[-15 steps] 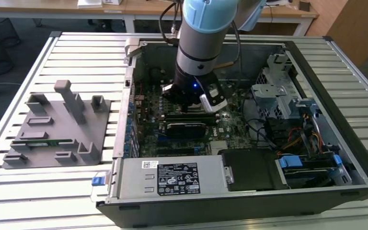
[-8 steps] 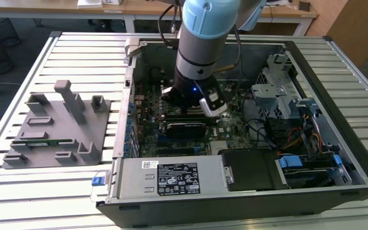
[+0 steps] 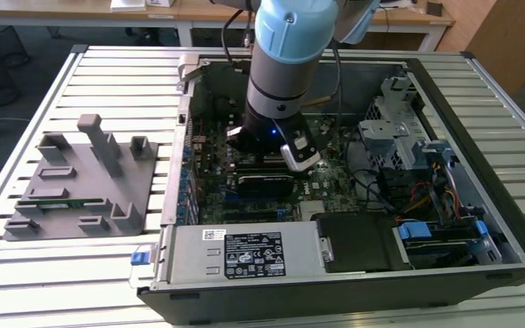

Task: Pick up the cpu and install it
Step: 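Install the second cpu locking lever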

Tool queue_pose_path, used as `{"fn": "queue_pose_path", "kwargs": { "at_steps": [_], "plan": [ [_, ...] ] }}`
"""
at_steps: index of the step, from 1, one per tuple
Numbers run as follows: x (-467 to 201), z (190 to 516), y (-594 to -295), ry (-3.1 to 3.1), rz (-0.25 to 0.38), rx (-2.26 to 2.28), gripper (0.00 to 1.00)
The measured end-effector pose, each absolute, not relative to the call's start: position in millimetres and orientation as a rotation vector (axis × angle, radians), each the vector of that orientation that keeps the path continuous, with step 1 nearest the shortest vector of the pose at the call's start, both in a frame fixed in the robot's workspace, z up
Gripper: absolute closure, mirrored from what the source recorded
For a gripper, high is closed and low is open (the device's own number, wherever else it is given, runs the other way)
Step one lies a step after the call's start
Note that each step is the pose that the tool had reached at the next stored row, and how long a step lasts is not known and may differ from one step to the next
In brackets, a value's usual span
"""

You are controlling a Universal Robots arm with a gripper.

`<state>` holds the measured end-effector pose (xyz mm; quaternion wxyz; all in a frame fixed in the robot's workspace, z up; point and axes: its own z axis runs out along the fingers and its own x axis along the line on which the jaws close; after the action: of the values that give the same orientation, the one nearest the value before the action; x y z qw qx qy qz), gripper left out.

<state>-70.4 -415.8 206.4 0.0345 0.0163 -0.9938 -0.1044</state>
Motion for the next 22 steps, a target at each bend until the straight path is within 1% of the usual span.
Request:
{"fn": "queue_pose_path", "kwargs": {
  "at_steps": [10,22],
  "plan": [
    [-78,197,-416,-3.049,-0.384,0.053,0.89],
    [-78,192,-416,-3.042,-0.439,0.055,0.89]
  ]
}}
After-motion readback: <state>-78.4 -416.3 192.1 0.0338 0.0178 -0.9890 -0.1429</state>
